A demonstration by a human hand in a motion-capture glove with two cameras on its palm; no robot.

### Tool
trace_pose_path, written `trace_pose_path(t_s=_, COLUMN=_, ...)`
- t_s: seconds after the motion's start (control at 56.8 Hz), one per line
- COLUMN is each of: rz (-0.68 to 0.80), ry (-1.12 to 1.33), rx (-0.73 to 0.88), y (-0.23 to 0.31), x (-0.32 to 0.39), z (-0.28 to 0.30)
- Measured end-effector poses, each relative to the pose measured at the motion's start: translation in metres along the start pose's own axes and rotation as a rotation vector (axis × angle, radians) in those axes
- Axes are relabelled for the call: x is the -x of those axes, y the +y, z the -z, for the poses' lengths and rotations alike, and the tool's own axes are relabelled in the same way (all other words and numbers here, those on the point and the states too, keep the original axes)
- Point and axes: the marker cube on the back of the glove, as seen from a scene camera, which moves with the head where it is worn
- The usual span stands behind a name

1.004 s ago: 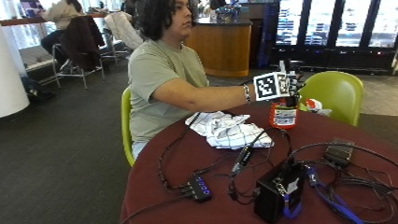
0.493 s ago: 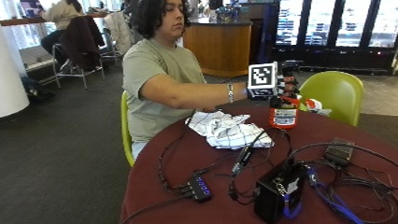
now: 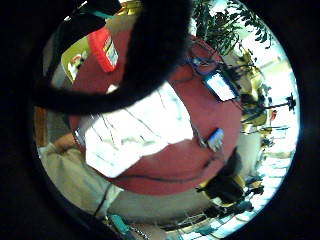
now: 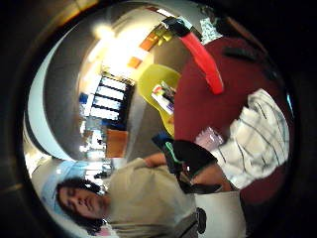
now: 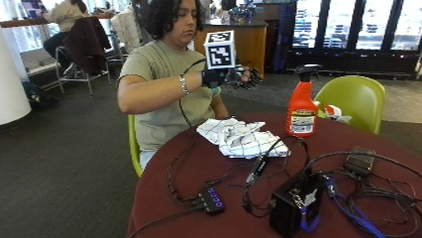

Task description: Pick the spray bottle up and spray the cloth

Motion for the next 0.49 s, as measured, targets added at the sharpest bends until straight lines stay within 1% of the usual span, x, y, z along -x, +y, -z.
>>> trace_pose_path(t_s=0.123, rz=0.023, ry=0.092, rx=-0.004, y=0.049, x=0.000, z=0.014)
trace_pose_path(t_s=0.211, rz=0.036, ry=0.133, rx=-0.003, y=0.073, x=-0.002, z=0.019)
trace_pose_path(t_s=0.37, rz=0.029, ry=0.098, rx=0.002, y=0.099, x=-0.001, z=0.024)
trace_pose_path(t_s=0.493, rz=0.029, ry=0.143, rx=-0.012, y=0.111, x=-0.005, z=0.025)
